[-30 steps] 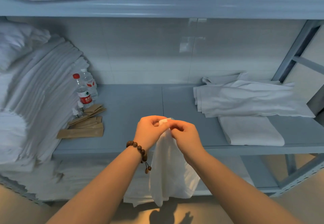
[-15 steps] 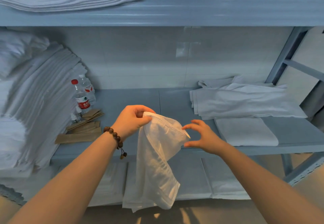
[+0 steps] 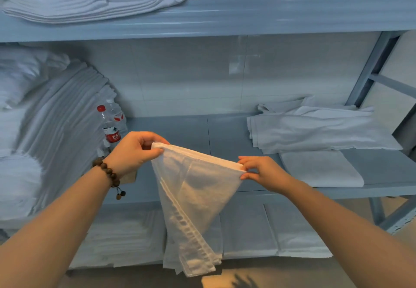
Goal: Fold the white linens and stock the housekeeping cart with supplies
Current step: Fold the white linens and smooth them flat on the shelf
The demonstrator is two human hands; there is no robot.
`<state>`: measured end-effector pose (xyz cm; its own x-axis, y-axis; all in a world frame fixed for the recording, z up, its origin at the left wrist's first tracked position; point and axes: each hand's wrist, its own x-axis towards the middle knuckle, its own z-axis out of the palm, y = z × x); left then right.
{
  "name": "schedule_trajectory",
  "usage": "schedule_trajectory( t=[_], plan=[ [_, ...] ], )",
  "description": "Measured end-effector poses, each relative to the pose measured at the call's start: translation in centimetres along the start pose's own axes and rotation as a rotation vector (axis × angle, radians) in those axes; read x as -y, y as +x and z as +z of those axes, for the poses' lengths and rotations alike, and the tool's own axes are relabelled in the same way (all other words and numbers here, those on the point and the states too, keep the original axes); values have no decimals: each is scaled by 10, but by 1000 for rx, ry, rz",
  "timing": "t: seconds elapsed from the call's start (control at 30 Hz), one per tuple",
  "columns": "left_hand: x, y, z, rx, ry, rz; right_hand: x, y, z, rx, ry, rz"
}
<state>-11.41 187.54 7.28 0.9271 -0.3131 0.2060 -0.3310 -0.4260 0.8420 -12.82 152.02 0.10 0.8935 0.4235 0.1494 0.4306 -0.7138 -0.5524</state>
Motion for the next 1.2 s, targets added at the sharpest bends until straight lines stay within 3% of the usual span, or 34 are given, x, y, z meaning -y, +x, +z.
schedule_trajectory(
  t=[0.17, 0.27, 0.37, 0.5, 0.6, 0.8, 1.0, 1.2],
  plan=[
    [12, -16, -21, -125, -9, 14, 30, 13, -33, -153, 161, -29],
    [17, -21, -29, -260, -22, 27, 44, 20, -38, -319, 110, -131],
    [25, -28, -15, -173, 68, -26, 49, 19, -26, -137, -143, -47],
    [37, -35, -12, -264, 30, -10, 50, 20, -30, -317, -108, -82],
    [43, -36, -14, -191, 107, -53, 54, 23, -24, -181, -178, -25],
    [42, -37, -30, -125, 71, 5, 62, 21, -29, -227, -56, -68],
    [42, -31, -43, -150, 64, 8, 77, 26, -31, -234, 298, 21],
    [47, -13, -51, -103, 328, 17, 77, 48, -25, -263, 91, 98]
  ],
)
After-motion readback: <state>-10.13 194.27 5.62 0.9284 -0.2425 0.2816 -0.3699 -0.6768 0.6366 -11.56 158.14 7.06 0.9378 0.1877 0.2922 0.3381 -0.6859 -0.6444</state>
